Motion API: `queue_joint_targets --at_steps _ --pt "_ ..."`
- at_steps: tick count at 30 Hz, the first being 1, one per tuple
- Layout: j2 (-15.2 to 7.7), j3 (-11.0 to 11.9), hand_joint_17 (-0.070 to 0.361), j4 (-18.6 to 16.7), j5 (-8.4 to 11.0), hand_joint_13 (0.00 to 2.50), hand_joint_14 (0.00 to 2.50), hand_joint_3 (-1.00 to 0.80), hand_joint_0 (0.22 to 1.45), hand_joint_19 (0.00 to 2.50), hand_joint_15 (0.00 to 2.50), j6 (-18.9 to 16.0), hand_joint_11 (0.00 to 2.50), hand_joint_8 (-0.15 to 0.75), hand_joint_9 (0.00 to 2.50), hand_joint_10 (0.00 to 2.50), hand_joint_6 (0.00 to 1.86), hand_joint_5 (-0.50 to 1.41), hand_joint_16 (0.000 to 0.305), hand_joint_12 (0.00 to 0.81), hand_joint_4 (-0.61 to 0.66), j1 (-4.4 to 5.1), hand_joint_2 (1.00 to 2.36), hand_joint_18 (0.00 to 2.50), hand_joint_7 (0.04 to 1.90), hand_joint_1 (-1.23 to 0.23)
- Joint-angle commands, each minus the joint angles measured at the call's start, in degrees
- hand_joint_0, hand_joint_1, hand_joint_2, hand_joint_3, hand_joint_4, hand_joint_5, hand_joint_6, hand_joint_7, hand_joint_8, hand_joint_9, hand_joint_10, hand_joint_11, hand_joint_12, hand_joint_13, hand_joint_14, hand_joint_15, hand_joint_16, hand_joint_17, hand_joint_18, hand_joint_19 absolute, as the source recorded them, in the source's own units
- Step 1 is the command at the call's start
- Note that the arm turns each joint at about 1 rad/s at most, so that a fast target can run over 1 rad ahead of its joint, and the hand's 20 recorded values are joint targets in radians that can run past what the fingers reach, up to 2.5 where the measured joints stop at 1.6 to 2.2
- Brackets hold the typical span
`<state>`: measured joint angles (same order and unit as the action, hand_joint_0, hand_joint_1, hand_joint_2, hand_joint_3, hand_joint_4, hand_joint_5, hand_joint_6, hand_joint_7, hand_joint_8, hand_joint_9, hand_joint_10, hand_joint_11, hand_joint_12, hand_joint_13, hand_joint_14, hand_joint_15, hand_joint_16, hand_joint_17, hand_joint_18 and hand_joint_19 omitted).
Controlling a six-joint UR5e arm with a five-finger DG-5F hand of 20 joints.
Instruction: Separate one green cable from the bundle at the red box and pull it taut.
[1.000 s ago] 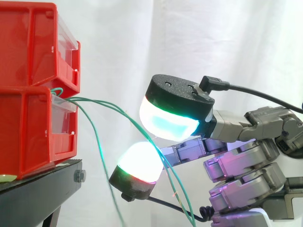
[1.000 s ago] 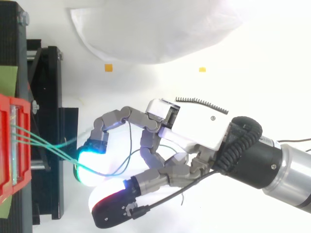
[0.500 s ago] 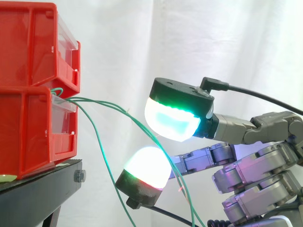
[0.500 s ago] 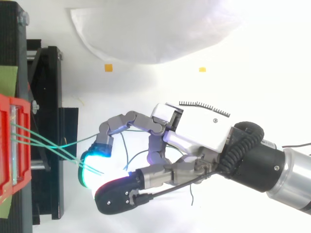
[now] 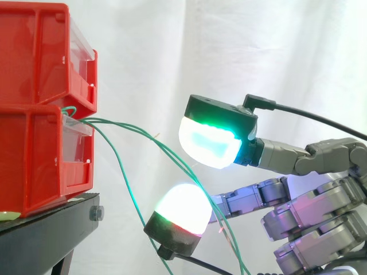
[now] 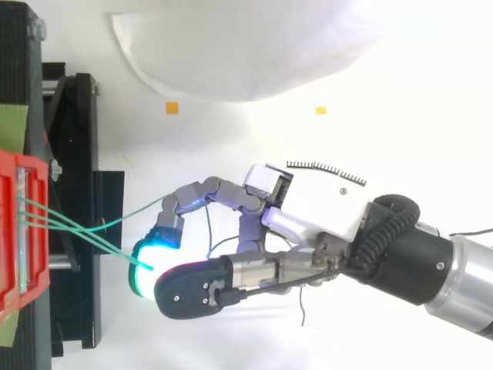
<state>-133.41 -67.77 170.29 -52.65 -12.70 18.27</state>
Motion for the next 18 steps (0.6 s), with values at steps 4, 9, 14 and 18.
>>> queue_joint_targets --at_steps 4,9,14,18 --pt "-0.01 -1.4 0.129 -0.48 -0.09 1.72 1.18 -0.49 0.61 1.1 1.4 -2.16 2.14 0.226 2.25 0.45 0.84 0.02 0.057 0.356 0.0 0.01 1.0 1.63 1.01 -0.62" --pt "-0.01 -1.4 0.128 -0.57 -0.09 1.74 1.15 -0.4 0.62 1.1 1.42 -3.21 2.15 0.227 2.28 0.42 0.84 0.02 0.057 0.357 0.0 0.01 1.01 1.64 1.02 -0.66" --pt "0.08 -1.4 0.13 -0.13 -0.18 1.74 1.13 -0.32 0.62 1.1 1.44 -6.02 2.19 0.234 2.28 0.39 0.83 0.02 0.058 0.366 0.01 0.01 1.02 1.63 1.04 -0.69" --pt "0.08 -1.4 0.133 1.36 -0.26 1.73 1.09 -0.24 0.61 1.1 1.48 -7.08 2.21 0.256 2.26 0.35 0.84 0.02 0.059 0.374 0.02 0.01 1.02 1.63 1.09 -0.72"
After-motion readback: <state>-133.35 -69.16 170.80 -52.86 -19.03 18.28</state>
